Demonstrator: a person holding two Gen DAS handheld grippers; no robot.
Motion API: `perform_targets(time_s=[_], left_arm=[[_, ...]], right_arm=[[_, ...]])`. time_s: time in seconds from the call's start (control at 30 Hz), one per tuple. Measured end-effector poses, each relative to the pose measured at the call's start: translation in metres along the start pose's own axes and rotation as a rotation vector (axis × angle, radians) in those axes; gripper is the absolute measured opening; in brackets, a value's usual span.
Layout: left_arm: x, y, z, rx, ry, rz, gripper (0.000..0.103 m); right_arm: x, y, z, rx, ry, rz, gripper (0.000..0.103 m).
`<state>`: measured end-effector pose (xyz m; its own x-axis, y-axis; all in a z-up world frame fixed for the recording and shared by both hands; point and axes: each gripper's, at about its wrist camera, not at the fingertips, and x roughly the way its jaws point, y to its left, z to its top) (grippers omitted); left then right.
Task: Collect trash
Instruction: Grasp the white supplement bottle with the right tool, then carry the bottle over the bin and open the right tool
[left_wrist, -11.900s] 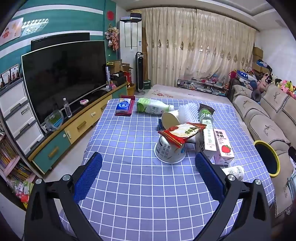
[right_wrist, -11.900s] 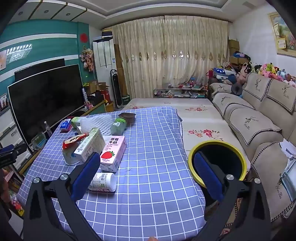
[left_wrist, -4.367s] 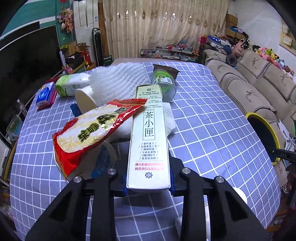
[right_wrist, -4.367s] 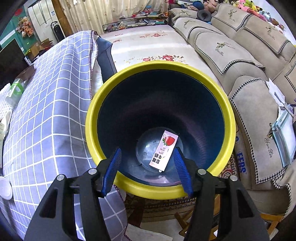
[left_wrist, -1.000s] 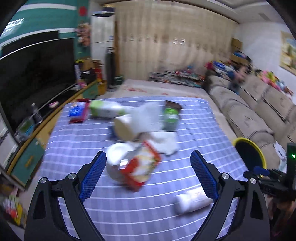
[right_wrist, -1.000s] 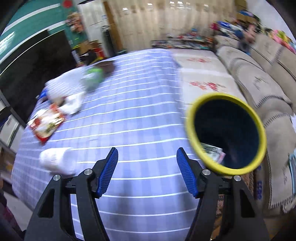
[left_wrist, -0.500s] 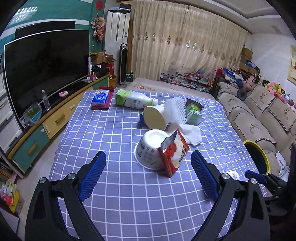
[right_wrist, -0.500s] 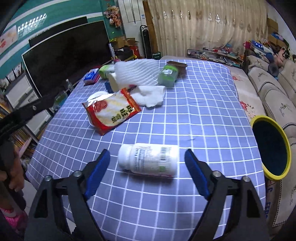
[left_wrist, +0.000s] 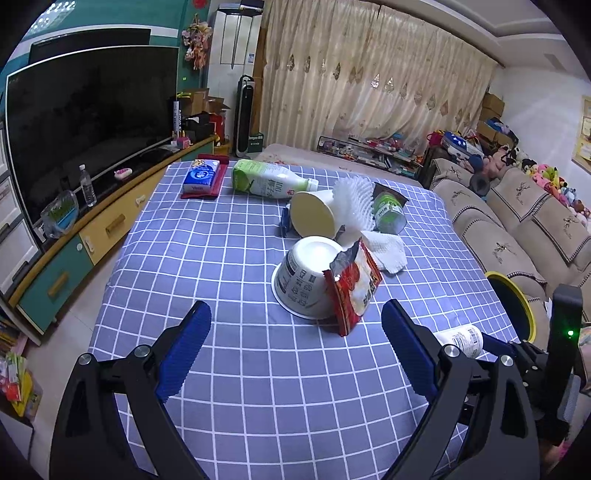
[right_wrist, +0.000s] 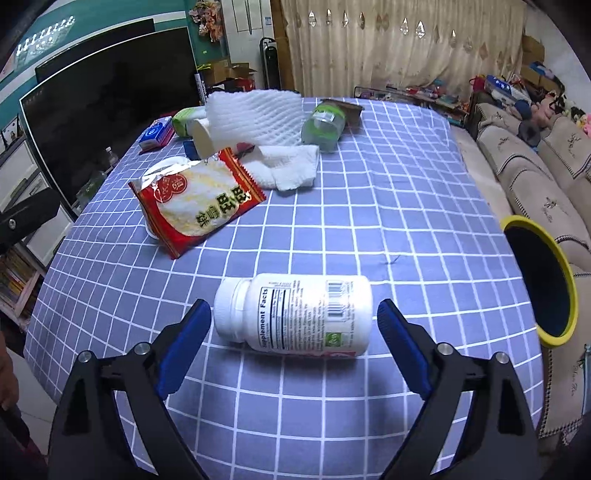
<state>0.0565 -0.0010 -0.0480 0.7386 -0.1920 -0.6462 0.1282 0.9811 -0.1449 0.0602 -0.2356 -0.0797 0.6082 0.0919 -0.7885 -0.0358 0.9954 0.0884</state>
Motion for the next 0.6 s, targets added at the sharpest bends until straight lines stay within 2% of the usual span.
perform_targets(time_s=[0.17,0.23,0.6], left_arm=[[0.004,-0.009,0.0,0.015,0.011,-0.012,0.092],[0.006,-0.012,-0.001,0.02,0.014,-0.016,0.092],[0.01,-0.02,0.0,0.036,0.02,-0.019,0.092]], right_arm=[[0.002,0.005,-0.002,-0.01,-0.009,0.001,0.086],[0.003,0.003,-0.002,-0.002,-0.008,-0.007,0.08],[-0.001,-0.008,0.0,0.009,-0.021,-0.003,0.079]])
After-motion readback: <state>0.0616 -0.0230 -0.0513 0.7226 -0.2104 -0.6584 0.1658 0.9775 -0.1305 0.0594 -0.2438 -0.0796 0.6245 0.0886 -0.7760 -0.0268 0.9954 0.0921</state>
